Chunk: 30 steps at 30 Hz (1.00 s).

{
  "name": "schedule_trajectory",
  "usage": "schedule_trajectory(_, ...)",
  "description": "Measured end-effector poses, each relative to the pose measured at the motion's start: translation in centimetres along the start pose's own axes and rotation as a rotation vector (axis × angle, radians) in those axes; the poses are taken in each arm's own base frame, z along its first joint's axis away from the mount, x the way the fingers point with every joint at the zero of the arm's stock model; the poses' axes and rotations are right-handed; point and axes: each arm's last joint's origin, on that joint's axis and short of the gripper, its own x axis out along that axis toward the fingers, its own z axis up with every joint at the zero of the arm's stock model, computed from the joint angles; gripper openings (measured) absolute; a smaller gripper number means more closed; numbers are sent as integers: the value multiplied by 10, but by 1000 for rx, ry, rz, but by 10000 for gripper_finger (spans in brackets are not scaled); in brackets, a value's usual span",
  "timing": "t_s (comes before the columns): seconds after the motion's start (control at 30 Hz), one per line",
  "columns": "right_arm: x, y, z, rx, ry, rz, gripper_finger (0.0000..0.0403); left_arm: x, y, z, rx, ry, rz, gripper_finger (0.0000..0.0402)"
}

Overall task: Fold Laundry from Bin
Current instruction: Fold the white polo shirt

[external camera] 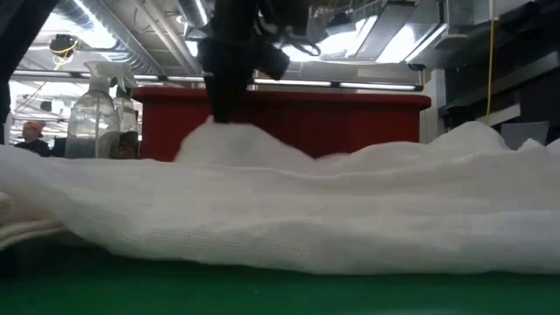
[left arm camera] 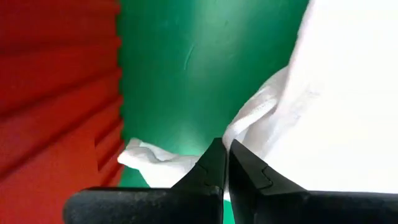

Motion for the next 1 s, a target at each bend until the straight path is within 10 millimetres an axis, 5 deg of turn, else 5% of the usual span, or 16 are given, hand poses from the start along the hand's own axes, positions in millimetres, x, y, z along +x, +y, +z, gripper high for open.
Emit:
schedule_trajectory(0.33,-18,-51,-26,223,-122,-15,124,-10,-22,-24,-59,111,76,0)
schedule_trajectory(0.7,32,-85,-35,325,-10,-96,124,-11,-33,-27,-82,100,82,0)
schedule_trajectory(1.0,47,-123,-35,457,40,-21,124,-10,-33,-27,-85,96,81,0)
